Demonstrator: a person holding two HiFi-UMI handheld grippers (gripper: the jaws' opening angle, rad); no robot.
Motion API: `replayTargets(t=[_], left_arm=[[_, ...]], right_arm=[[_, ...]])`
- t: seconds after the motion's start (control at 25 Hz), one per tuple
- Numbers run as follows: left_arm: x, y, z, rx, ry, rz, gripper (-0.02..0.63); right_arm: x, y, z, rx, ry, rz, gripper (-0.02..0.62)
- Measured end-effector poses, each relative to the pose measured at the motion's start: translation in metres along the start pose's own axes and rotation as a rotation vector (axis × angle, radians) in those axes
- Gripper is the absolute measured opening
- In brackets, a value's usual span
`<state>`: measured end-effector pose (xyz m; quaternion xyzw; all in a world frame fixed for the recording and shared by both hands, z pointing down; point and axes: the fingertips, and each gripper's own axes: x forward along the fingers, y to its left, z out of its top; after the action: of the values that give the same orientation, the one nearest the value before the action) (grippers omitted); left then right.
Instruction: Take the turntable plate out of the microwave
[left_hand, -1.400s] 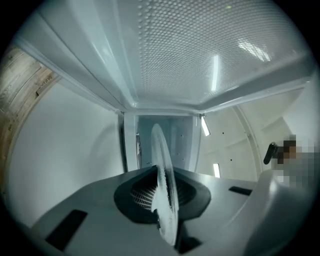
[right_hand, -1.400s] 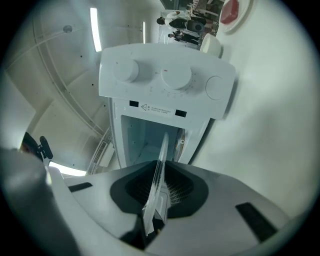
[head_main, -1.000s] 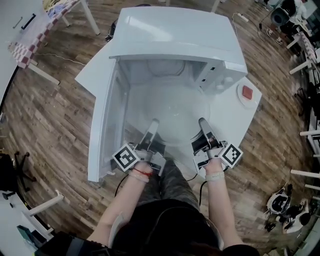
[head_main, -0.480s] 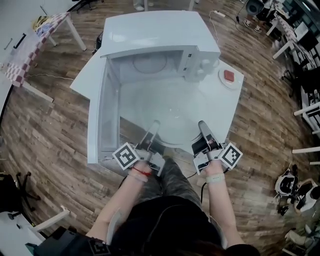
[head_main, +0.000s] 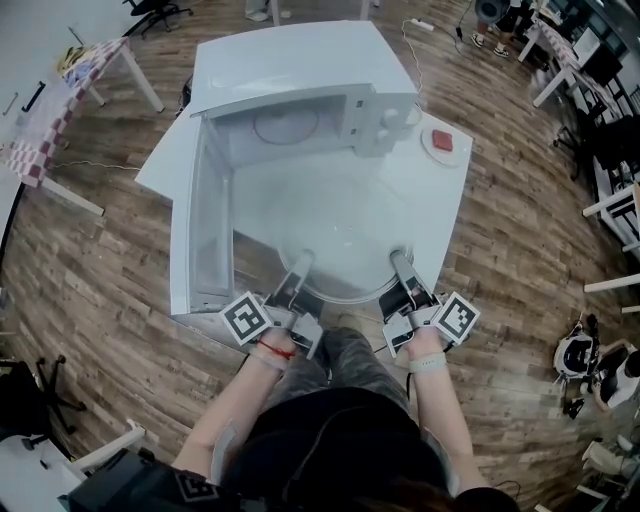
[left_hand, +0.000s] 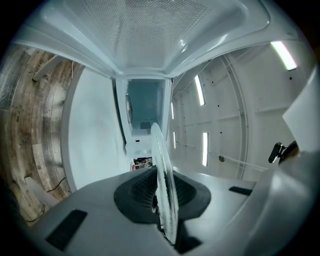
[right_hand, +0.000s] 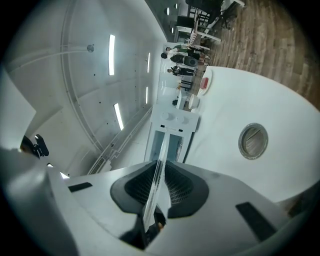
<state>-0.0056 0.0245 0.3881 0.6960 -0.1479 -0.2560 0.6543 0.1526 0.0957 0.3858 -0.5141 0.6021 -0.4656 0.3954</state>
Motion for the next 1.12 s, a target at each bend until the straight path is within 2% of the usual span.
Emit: replayTargets(t=[0.24, 0.72, 1.12], left_arm=[[-0.001, -0.006, -0.006, 0.030, -0.006, 0.008, 0.041], [-0.013, -0.012, -0.027, 0.041, -0.162, 0.029, 0.041], [-0.026, -0.026, -0.037, 0.074, -0.233, 0.029, 0.041]], right_arm=[[-0.001, 0.000, 0.002, 0.002, 0.062, 0.020, 0.058], [0.002, 0.005, 0.013, 0.008, 0.242, 0.055, 0.058], [0.000, 0.018, 0.011, -0.008, 0.355, 0.096, 0.061]])
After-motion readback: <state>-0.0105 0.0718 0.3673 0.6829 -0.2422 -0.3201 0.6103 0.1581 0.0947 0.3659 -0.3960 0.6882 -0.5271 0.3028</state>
